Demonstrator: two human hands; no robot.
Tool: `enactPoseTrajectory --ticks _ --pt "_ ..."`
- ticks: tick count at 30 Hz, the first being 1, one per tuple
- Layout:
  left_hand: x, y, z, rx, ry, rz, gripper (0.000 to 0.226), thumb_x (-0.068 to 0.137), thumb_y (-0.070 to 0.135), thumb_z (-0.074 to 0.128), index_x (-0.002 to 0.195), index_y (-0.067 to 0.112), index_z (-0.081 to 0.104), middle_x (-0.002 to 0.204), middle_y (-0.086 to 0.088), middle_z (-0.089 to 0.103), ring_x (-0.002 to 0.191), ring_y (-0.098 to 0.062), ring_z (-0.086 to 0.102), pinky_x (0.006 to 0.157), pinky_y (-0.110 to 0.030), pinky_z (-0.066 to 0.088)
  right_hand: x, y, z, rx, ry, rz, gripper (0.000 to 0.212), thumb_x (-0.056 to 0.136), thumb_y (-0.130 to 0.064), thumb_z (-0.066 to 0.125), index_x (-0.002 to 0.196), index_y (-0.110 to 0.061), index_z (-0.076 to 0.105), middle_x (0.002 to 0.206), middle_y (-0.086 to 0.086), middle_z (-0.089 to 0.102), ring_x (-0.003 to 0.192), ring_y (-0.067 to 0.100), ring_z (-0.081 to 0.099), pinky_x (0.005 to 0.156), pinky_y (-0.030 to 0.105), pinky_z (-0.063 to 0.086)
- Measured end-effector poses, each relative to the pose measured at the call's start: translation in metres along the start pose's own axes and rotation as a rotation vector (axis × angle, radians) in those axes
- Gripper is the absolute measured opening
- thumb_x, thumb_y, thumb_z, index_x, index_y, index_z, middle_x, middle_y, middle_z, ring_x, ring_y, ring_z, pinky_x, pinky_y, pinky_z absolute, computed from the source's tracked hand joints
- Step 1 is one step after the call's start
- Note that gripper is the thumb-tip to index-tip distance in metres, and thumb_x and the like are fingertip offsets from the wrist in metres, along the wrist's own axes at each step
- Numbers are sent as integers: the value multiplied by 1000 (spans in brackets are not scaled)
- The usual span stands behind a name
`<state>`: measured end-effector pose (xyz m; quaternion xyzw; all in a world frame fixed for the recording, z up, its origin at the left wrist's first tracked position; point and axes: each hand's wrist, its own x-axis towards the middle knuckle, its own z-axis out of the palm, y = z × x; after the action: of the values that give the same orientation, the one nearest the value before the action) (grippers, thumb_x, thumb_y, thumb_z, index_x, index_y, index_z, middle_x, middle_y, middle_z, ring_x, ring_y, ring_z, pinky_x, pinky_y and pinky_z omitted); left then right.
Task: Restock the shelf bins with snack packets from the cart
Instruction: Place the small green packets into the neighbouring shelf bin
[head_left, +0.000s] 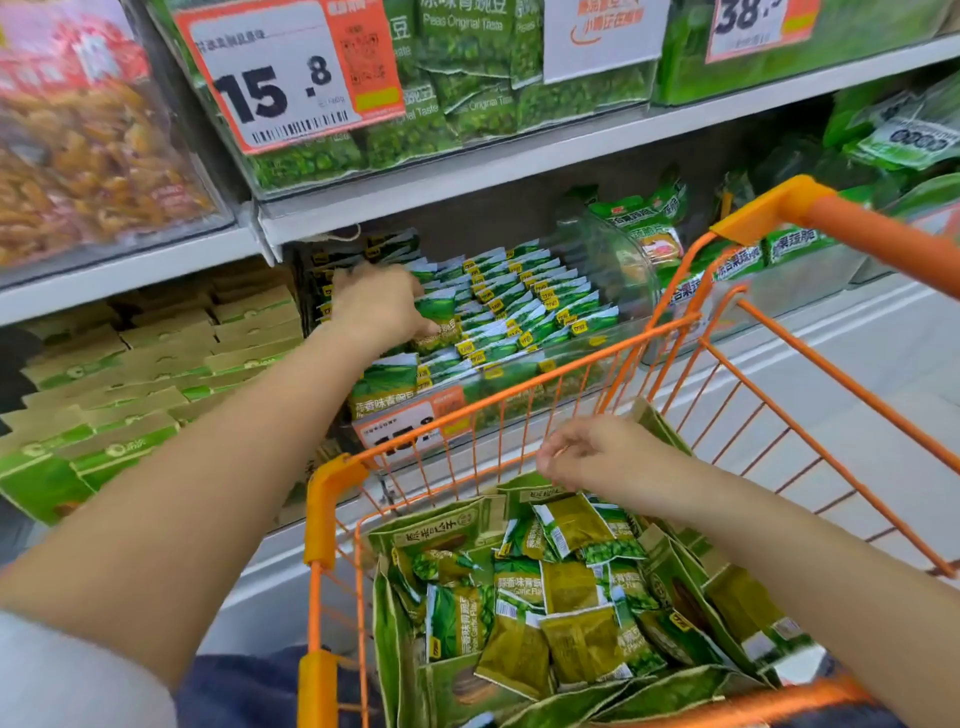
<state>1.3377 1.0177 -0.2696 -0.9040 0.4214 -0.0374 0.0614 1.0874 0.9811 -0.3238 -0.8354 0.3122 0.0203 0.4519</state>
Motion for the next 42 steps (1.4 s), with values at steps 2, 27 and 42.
enactPoseTrajectory --ticks 2,27,42 --pt "6 0 -2 29 -58 -21 58 80 59 68 127 26 60 127 -4 60 121 -30 48 103 -43 31 -3 6 -2 -271 -49 -25 16 93 -41 55 97 -27 62 92 -2 69 84 21 66 77 37 54" --pt "-147 40 86 -449 -255 578 21 97 35 51 107 29 67 105 11 69 97 -8 61 81 -29 50 -9 50 29 -1167 -765 272 24 93 -25 62 85 -2 64 73 5 61 61 16 51 78 33 49" --pt "-139 41 82 -1056 -289 469 33 82 30 76 63 40 51 63 8 43 62 -4 38 60 -13 30 -6 1 -10 -328 14 -314 8 95 -28 55 91 -22 59 73 -13 55 69 10 53 64 26 40"
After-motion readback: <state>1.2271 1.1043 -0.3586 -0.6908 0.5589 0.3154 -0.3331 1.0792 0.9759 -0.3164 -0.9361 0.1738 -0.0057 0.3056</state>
